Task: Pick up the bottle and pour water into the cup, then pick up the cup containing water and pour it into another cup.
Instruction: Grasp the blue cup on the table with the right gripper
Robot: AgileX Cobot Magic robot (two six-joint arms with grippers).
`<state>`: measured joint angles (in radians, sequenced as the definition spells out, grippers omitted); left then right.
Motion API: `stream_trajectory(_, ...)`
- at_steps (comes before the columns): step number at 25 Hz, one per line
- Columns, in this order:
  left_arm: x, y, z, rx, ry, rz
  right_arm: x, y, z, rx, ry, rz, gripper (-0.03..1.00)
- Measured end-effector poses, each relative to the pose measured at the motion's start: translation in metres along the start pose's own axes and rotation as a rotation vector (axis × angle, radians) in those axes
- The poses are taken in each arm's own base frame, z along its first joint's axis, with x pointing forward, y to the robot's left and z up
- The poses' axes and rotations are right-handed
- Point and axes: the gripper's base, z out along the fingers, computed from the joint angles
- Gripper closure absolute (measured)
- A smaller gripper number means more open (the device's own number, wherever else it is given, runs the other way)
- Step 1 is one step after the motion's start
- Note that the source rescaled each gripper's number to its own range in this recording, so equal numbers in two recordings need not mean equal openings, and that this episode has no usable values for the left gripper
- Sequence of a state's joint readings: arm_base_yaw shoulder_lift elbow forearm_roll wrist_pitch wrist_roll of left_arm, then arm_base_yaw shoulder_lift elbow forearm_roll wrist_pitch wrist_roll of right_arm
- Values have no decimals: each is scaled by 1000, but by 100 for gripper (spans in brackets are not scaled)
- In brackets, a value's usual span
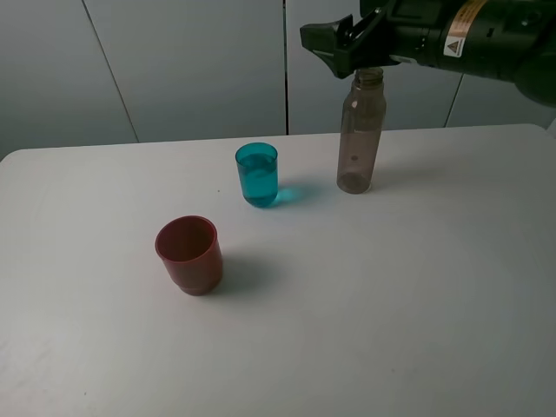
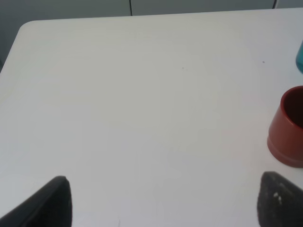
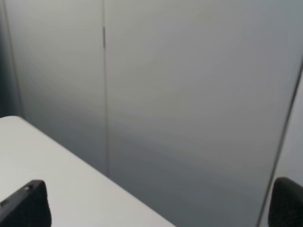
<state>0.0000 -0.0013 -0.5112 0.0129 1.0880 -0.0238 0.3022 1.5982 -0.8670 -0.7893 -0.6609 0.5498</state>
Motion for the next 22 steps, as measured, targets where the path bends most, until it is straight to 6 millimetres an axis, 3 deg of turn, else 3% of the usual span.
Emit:
stream_trajectory(7,0,0,0,0,0,0,57,36,17,-143,94,17,-3)
stream_trajectory(15,0,0,0,0,0,0,137,56,41,-216,252,79,-3)
stream_trajectory(22,0,0,0,0,0,0,174,62,51,-123,295,71,-3)
